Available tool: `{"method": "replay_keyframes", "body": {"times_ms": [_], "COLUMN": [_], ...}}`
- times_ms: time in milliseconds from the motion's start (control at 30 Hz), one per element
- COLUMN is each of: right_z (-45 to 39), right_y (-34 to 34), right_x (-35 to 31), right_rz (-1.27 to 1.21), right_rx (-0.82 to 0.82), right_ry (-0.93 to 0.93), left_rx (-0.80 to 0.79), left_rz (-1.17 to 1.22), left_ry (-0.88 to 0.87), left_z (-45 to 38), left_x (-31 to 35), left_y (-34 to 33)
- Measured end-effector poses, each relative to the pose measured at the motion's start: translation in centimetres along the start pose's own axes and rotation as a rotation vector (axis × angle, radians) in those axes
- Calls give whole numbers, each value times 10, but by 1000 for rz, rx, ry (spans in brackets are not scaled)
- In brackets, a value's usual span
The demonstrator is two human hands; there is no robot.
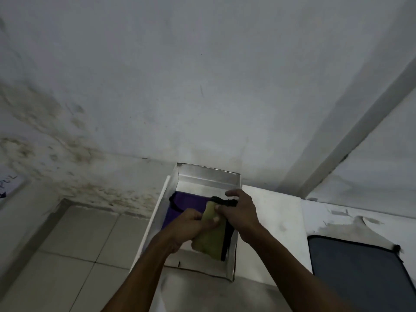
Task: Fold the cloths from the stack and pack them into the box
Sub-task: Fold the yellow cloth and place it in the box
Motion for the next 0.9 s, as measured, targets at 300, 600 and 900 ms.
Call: {"method": "replay_keyframes", "body": {"times_ms": [300,600,900], "right_z": [-45,-54,-47], "right_y": [-22,17,13], "right_x": [2,15,49], "right_rz": [506,369,328], "right_rx": [-200,135,89], "right_ry": [341,563,467], "left_rx": [197,242,300], "left_rz": [289,302,-308], "left_ry": [-8,1,-335], "left_z": [-57,-95,-91], "left_x": [-25,-55,-41], "left_y": [-16,-39,-60]}}
Point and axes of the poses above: each hand's wrist, its own z-axis away from the middle knuckle, its own y-axis out of the back of the hand, x = y × z, the point moved 4 cm from there along -z, towards the middle knuckle, and after that the axes turned 9 degrees about x, right-handed, at the moved point
